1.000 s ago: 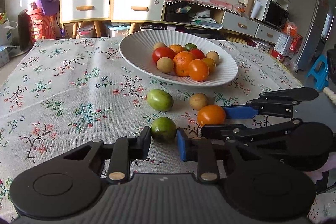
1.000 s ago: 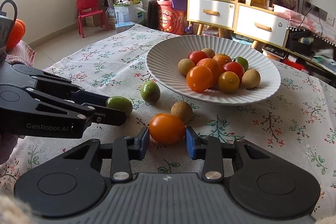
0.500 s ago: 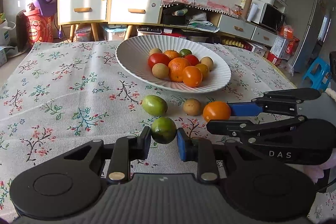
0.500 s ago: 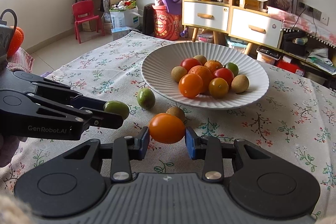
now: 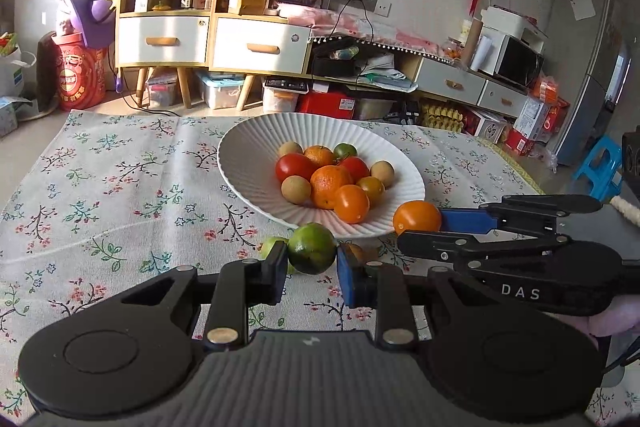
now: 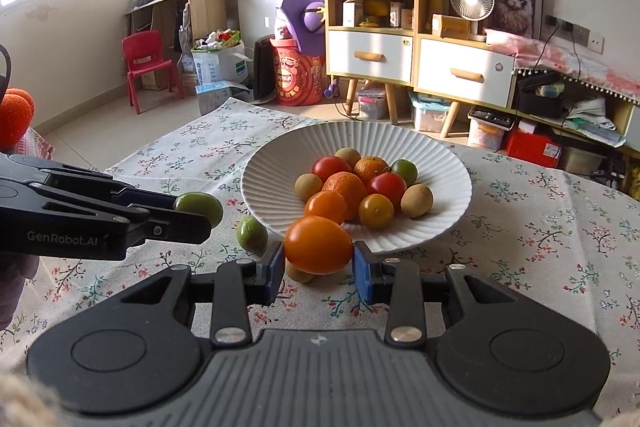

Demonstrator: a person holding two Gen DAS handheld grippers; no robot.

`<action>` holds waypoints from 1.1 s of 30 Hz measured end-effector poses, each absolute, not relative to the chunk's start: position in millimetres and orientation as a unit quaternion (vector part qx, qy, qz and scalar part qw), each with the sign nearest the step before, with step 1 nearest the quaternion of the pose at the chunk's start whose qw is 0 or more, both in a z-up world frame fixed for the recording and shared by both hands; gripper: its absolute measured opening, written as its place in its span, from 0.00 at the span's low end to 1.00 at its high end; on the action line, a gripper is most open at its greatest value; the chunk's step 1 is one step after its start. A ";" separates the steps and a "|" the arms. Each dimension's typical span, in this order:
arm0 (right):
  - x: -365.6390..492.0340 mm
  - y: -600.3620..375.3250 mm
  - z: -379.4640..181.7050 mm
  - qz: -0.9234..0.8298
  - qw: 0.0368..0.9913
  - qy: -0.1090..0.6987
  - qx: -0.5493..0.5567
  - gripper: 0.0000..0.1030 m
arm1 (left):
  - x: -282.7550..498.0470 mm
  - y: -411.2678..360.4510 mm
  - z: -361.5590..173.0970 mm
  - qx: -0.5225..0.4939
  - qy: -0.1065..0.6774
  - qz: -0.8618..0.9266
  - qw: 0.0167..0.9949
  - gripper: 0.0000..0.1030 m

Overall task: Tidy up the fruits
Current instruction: 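Carry the green tomato and orange tomato over the white plate with both tools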

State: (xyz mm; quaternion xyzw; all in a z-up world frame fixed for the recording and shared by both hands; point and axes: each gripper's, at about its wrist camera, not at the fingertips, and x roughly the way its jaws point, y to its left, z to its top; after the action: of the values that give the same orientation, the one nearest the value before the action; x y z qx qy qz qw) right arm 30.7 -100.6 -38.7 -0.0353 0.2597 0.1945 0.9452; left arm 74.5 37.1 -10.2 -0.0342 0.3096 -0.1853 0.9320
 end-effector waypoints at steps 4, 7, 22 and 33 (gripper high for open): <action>37.9 -105.9 -38.9 0.186 0.947 0.262 -0.026 0.32 | 79.1 33.5 -7.4 -0.034 0.307 -0.181 0.934 0.13; 44.4 -110.3 -36.1 0.179 0.949 0.259 -0.020 0.32 | 87.5 28.7 -4.6 -0.032 0.304 -0.181 0.935 0.13; 92.3 -141.1 -29.0 0.163 0.952 0.257 -0.016 0.32 | 143.8 14.6 5.7 -0.012 0.320 -0.188 0.929 0.13; 114.8 -156.4 -36.8 0.185 0.945 0.269 -0.004 0.32 | 204.5 5.9 -4.5 -0.077 0.347 -0.193 0.914 0.13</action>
State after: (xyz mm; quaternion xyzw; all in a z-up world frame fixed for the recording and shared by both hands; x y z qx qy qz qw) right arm 114.8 -156.4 -36.8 -0.0036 0.2691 0.1847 0.9452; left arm 204.5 5.9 -4.5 -0.0769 0.3470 -0.1934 0.9145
